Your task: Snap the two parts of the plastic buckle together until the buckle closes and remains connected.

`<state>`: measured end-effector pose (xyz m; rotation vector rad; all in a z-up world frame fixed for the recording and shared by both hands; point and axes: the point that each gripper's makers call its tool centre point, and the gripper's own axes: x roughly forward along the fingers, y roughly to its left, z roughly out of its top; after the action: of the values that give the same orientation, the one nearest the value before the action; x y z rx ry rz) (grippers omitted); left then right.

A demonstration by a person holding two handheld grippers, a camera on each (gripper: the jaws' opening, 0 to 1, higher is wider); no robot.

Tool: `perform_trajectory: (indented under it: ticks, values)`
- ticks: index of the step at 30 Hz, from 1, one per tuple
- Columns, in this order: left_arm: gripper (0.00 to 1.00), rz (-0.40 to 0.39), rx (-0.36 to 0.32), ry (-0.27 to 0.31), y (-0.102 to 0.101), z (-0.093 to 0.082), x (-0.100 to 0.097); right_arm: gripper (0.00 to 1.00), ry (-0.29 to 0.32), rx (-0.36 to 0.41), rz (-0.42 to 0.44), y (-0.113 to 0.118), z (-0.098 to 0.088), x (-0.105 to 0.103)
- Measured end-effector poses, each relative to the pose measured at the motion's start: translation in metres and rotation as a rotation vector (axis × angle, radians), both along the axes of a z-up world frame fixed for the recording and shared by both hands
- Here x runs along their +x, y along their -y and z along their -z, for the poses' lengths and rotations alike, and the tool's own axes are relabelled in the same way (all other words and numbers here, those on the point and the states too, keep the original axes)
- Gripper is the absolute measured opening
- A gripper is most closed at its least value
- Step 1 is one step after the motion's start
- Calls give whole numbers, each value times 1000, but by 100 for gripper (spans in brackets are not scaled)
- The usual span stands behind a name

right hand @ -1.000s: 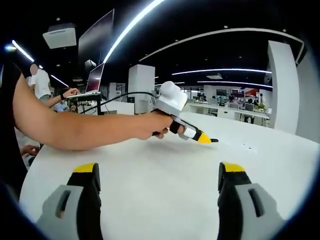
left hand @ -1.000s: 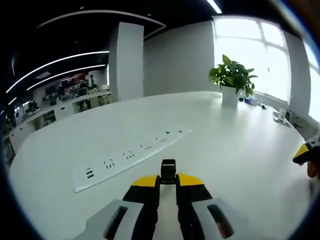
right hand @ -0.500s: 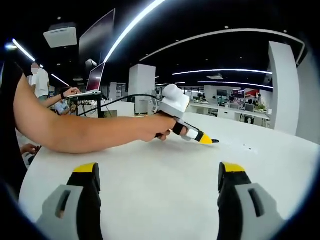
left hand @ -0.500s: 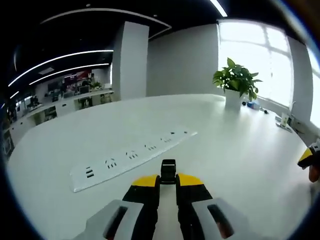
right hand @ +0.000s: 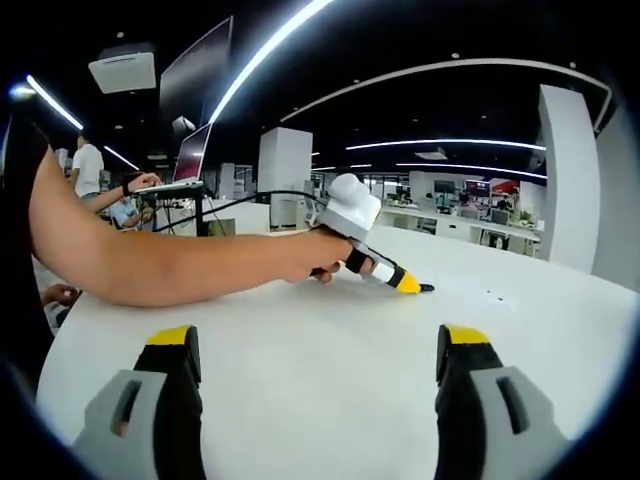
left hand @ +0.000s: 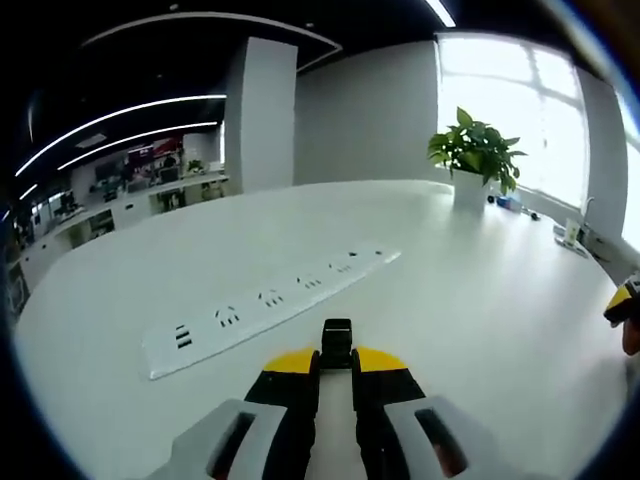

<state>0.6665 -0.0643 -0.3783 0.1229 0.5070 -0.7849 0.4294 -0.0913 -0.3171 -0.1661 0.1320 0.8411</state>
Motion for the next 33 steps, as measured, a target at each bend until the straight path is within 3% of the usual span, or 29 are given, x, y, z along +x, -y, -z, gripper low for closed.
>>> perform_trajectory:
  ticks: [11,13,15,16,17,18,22,25,33]
  values:
    - [12,25,32,20,2,2,-2,99,-4,-10,0,1,3,0]
    - [32,9,77,75,-3,0,5,100,-5,-10,-1,0,3,0]
    - [72,-19,66,125,-3,-7,12,100,-1,-5,1,1,3,1]
    - [85,-42,40,149,-4,-15,15,100,1,-5,1,1,2,1]
    - [96,-52,14,156,-3,-20,15,100,1,-5,3,1,2,1]
    - [100,-56,-1,160,-4,-26,14,100,2,-6,4,1,2,1]
    - [100,-84,-25,171,-10,-39,16,100,0,-6,5,1,3,2]
    - [100,-115,25,192,-18,-40,20,100,3,-8,9,2,3,4]
    - [100,-104,-29,165,-19,-41,13,100,2,-17,24,6,6,8]
